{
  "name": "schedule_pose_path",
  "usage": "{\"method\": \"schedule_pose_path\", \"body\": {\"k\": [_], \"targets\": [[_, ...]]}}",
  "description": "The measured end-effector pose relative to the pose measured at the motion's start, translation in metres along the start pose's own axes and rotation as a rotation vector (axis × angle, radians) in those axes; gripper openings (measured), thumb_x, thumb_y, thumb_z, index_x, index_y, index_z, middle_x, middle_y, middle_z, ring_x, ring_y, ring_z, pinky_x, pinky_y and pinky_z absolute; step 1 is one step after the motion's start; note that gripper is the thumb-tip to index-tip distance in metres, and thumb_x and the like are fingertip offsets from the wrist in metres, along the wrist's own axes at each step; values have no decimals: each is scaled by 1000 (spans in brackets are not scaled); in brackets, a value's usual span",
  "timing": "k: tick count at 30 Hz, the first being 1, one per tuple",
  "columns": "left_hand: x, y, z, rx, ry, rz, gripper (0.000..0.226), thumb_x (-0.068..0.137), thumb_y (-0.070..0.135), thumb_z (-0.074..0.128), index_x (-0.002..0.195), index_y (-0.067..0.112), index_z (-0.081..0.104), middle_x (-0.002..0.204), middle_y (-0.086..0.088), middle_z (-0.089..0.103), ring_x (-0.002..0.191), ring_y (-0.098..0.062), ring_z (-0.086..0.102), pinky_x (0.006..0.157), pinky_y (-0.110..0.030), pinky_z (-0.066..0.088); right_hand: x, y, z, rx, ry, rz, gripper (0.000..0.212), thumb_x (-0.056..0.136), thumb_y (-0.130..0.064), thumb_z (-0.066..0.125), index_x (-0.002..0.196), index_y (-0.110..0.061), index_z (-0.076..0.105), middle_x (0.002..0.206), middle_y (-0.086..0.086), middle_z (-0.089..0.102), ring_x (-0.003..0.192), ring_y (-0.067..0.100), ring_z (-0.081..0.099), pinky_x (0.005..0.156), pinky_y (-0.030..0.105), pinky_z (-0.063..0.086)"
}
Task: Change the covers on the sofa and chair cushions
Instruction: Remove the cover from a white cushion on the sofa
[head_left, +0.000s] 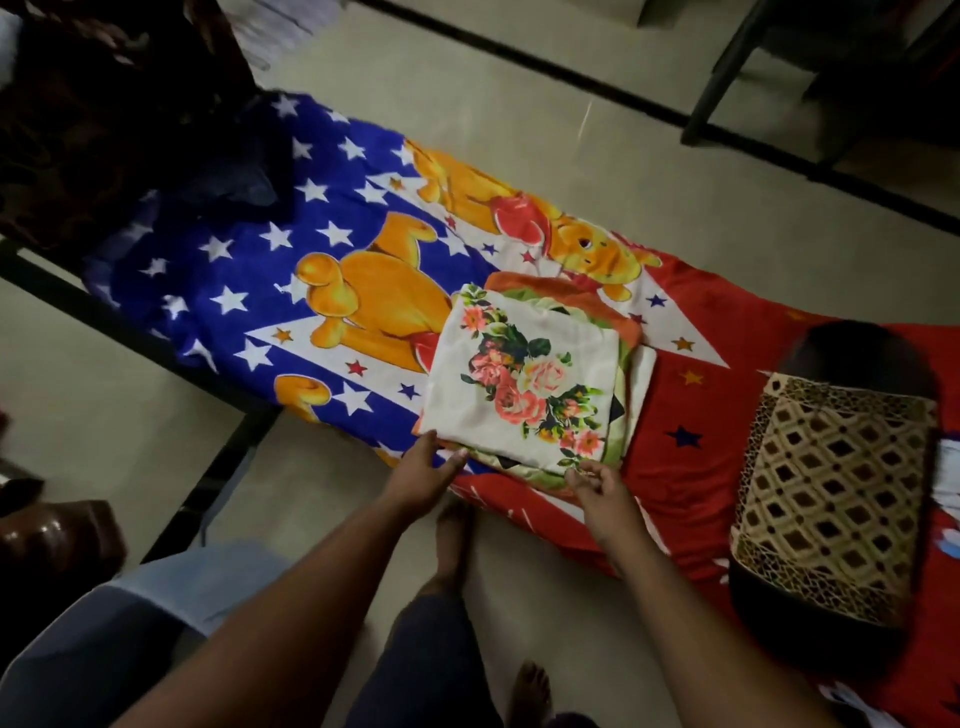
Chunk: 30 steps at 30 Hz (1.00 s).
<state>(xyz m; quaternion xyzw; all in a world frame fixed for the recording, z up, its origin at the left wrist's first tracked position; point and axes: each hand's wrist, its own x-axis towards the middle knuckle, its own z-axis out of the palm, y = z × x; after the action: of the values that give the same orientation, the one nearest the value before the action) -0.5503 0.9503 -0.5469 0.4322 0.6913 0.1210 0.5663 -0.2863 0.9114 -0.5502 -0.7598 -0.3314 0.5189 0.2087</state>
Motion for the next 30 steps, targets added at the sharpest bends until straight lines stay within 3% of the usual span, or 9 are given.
{"method": "schedule_pose_path", "body": {"k": [3, 7, 11, 16, 21, 24, 26, 28, 30], "targets": [[66, -16, -5, 51, -44, -77, 62, 96, 52, 61, 147, 25, 41, 135, 4, 57, 116, -14, 59, 80, -29, 57, 40, -7, 20, -78, -86, 46, 39, 98, -34, 63, 133, -19, 53, 115, 0, 60, 96, 6, 58, 74, 20, 45], [144, -50, -8, 123, -84, -61, 69, 89, 64, 62, 144, 25, 49, 136, 3, 62, 122, -19, 61, 97, -42, 56, 95, -4, 42, -114, -107, 120, 42, 97, -36, 66, 133, -22, 53, 118, 2, 58, 110, 18, 59, 86, 30, 47], [209, -94, -1, 129, -22, -128, 92, 72, 86, 58, 137, 21, 53, 130, -3, 65, 117, -24, 64, 95, -50, 57, 137, 0, 60, -130, -92, 174, 43, 96, -38, 65, 134, -22, 53, 124, 2, 57, 114, 20, 57, 86, 30, 44], [245, -103, 9, 74, -48, -263, 103, 66, 75, 68, 147, 21, 36, 146, -5, 51, 131, -30, 52, 103, -54, 50, 171, 0, 77, -148, -91, 183, 47, 97, -39, 65, 137, -20, 51, 128, 3, 56, 118, 20, 55, 91, 32, 45], [258, -84, 16, 353, 66, -310, 60, 84, 61, 65, 128, 21, 55, 120, -4, 64, 114, -31, 60, 94, -53, 53, 190, -4, 87, -153, -87, 196, 49, 96, -41, 65, 138, -21, 51, 133, 5, 57, 123, 22, 54, 101, 44, 49], [256, -65, 13, 542, 253, -182, 35, 93, 56, 53, 95, 22, 64, 90, 0, 66, 93, -27, 65, 80, -47, 55, 195, -9, 92, -154, -96, 197, 47, 96, -42, 65, 136, -21, 52, 132, 4, 56, 122, 22, 53, 100, 43, 49], [250, -50, 15, 396, 237, -96, 31, 97, 50, 52, 91, 21, 61, 84, 2, 63, 84, -24, 64, 73, -41, 56, 197, -17, 97, -145, -106, 185, 47, 97, -42, 64, 136, -20, 51, 132, 4, 56, 121, 21, 54, 94, 37, 49], [239, -36, 18, 38, 112, -98, 25, 97, 45, 57, 106, 22, 62, 99, 0, 67, 94, -23, 66, 79, -43, 57, 194, -29, 103, -111, -115, 167, 47, 96, -40, 66, 137, -20, 51, 133, 3, 55, 120, 20, 54, 84, 28, 48], [220, -13, 15, -269, 17, -155, 32, 85, 52, 66, 106, 27, 66, 109, -4, 72, 102, -26, 69, 89, -51, 58, 183, -51, 103, -80, -134, 102, 58, 90, -38, 74, 140, -22, 49, 135, 1, 54, 124, 19, 53, 87, 26, 49]]}}
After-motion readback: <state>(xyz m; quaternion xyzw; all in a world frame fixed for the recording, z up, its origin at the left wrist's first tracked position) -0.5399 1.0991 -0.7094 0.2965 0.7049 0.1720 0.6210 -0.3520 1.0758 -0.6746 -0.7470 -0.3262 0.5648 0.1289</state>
